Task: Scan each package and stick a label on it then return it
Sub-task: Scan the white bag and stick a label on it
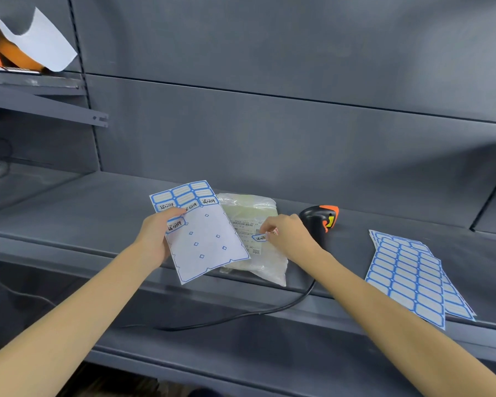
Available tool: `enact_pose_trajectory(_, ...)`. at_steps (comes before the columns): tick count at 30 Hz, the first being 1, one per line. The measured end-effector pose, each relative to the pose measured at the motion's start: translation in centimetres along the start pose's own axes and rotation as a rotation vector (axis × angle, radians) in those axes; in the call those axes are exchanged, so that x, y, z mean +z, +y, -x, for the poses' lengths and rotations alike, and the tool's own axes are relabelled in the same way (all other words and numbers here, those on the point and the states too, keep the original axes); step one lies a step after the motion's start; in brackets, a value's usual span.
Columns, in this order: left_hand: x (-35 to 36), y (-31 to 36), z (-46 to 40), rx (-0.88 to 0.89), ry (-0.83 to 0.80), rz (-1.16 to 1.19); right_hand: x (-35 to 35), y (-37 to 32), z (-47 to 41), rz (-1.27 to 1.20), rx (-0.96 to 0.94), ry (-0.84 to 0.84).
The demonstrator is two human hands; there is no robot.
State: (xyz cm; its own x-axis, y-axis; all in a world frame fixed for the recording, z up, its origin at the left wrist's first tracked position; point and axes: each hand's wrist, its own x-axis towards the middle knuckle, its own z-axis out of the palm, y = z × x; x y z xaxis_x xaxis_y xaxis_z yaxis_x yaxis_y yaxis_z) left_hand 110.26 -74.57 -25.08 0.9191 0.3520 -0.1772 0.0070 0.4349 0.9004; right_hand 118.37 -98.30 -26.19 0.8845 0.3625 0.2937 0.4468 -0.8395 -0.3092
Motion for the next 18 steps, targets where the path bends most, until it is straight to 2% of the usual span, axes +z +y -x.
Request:
enact_pose_trajectory(3,0.1,-0.1,0.0,0.001,0.004,-0.003,-0.2,0.6,0.8,0.238,-0.177,-0.037)
enact_pose_trajectory(5,0.2,-0.2,0.0,0.002,0.004,-0.002,-0.4,0.9,1.0,0.274,-0.203,-0.087)
enact_pose_trajectory(8,0.4,-0.2,0.2,-0.002,0.005,0.002,-1.0,1.1,0.6,0.08,-0.067,-0.244)
enact_pose_trajectory(10,0.5,-0.1,0.4,-0.01,0.006,0.006,-1.9,0.9,0.4,-0.032,-0.045,-0.31)
enact_pose_trajectory(13,1.5,0.2,0.9,-0.015,-0.033,0.024,-3.8,0.1,0.1,-0.47,0.038,-0.18)
enact_pose_trajectory(15,2.8,0.3,1.3,-0.022,-0.074,0.035,-5.1,-0.7,-0.2,-0.778,0.147,-0.156)
enact_pose_trajectory(18,5.8,0.2,2.0,0.003,-0.183,-0.006,-6.2,-1.6,-0.4,-0.918,0.188,-0.205)
